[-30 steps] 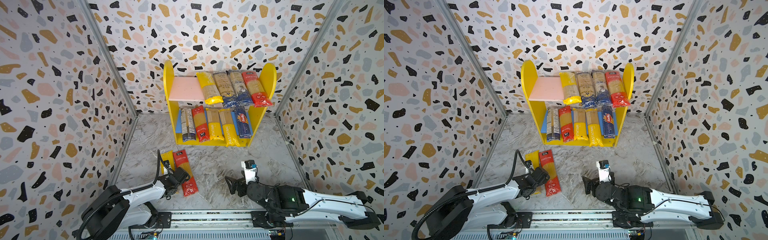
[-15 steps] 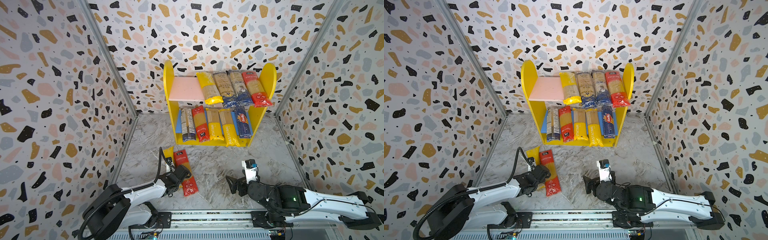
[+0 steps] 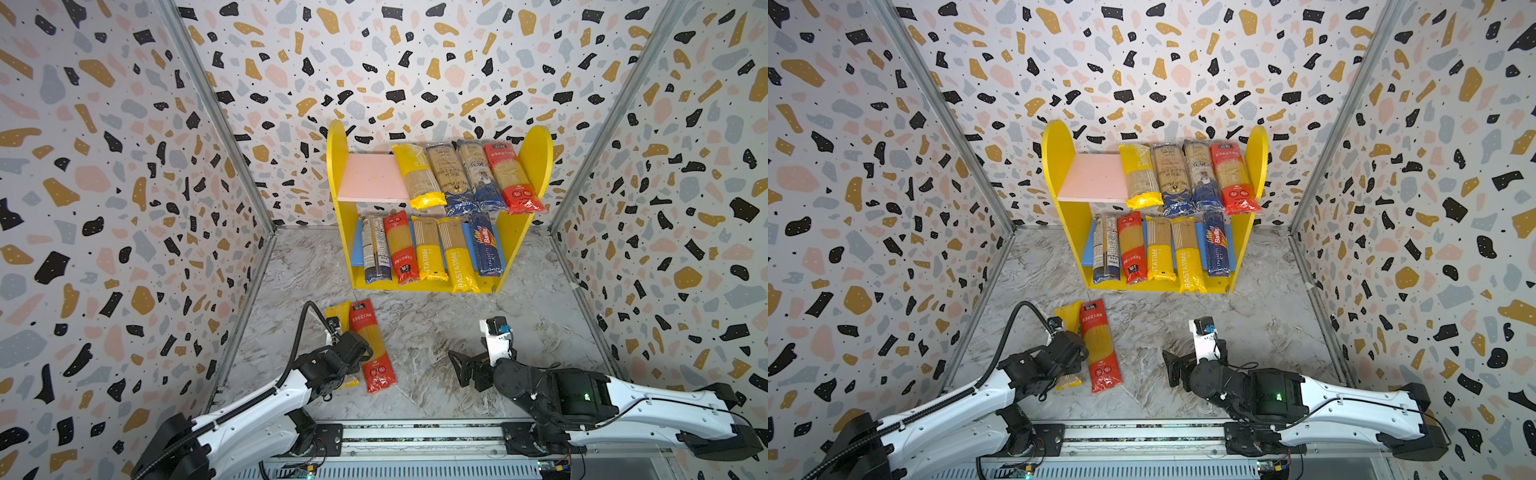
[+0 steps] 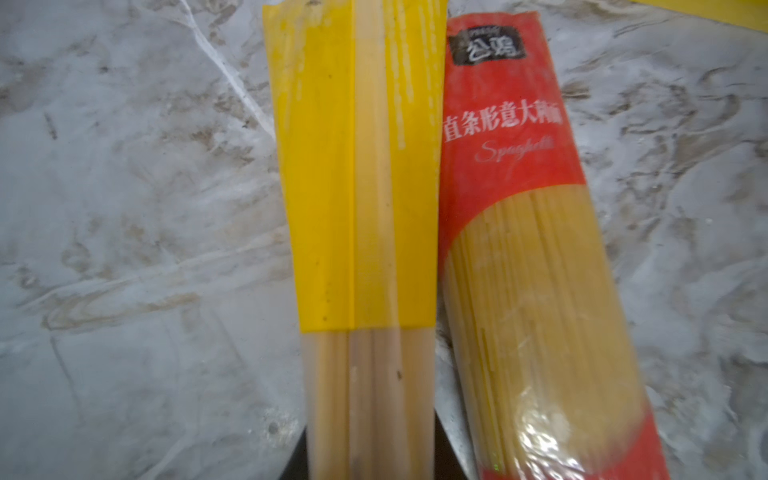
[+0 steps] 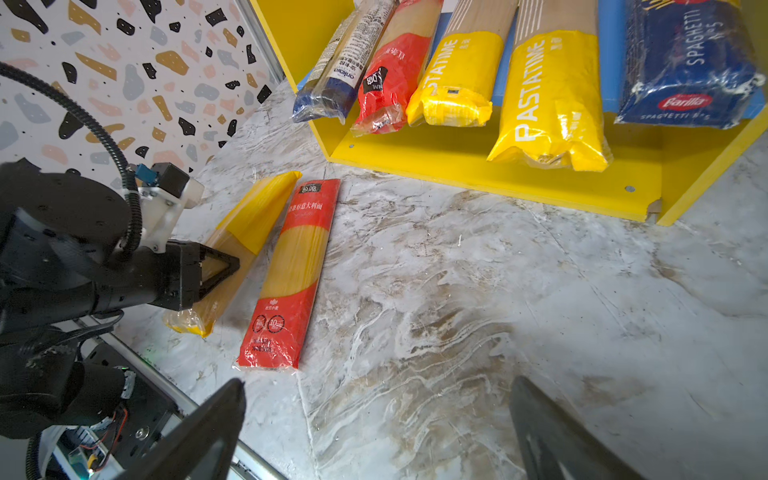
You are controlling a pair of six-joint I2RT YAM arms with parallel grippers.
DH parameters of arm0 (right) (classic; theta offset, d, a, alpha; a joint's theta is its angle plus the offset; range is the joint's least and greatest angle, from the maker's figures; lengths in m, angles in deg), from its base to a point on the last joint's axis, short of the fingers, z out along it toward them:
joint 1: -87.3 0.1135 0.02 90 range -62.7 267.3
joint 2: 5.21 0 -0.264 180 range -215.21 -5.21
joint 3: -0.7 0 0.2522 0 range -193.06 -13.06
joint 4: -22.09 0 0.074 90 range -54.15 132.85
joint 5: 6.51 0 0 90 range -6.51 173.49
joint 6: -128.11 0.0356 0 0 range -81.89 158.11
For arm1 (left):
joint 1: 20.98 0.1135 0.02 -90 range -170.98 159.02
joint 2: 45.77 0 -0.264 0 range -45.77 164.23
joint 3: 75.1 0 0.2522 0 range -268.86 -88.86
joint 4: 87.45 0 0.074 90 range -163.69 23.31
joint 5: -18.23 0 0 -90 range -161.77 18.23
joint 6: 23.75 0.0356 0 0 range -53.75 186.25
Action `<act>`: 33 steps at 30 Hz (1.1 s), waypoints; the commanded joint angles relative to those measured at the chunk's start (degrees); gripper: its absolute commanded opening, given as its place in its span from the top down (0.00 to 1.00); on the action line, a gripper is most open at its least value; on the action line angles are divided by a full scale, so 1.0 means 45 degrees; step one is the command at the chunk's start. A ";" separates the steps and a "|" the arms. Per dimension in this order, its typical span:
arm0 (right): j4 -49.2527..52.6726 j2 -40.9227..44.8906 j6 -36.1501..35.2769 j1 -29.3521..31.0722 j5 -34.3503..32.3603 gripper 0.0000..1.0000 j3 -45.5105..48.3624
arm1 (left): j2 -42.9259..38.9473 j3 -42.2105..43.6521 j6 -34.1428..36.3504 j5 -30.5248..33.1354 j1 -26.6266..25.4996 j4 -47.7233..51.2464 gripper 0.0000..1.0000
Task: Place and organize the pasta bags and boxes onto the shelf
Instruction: 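Lower the left gripper onto the yellow-wrapped spaghetti bag and close it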
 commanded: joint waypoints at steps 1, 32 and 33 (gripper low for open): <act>-0.0072 0.0169 -0.0233 -0.0065 -0.0001 0.01 -0.0556 | -0.0569 -0.1396 0.0775 0.0064 0.0016 -0.0420 1.00; 0.0177 0.0071 -0.1447 -0.0232 -0.0033 0.01 -0.2243 | -0.1816 -0.5345 0.2968 -0.1908 -0.1268 0.2953 1.00; 0.0158 0.0112 -0.1422 -0.0232 -0.0003 0.01 -0.2236 | -0.1922 -0.5422 0.3031 -0.2036 -0.1356 0.2882 1.00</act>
